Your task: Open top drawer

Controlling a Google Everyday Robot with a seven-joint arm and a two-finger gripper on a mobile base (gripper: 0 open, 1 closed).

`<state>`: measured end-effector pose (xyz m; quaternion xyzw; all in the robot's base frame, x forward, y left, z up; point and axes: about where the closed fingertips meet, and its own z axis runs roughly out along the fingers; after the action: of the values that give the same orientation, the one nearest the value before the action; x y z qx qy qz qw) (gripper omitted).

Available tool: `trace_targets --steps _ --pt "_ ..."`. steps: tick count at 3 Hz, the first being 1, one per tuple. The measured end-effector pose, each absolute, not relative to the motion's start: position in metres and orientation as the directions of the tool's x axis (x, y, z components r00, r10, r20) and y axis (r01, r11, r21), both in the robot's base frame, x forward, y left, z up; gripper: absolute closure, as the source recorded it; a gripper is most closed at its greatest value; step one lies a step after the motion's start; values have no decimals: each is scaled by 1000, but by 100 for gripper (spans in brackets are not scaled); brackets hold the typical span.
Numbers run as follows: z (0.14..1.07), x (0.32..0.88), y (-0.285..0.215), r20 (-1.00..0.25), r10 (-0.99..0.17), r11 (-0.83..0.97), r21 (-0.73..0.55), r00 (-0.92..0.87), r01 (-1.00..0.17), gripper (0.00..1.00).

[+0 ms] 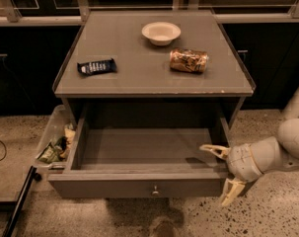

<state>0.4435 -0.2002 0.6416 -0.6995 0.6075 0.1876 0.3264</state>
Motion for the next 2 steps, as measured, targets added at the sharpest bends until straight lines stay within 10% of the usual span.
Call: trace_targets --steps 2 --pt "743 459 -176 -575 -727 -116 -435 375 -893 0"
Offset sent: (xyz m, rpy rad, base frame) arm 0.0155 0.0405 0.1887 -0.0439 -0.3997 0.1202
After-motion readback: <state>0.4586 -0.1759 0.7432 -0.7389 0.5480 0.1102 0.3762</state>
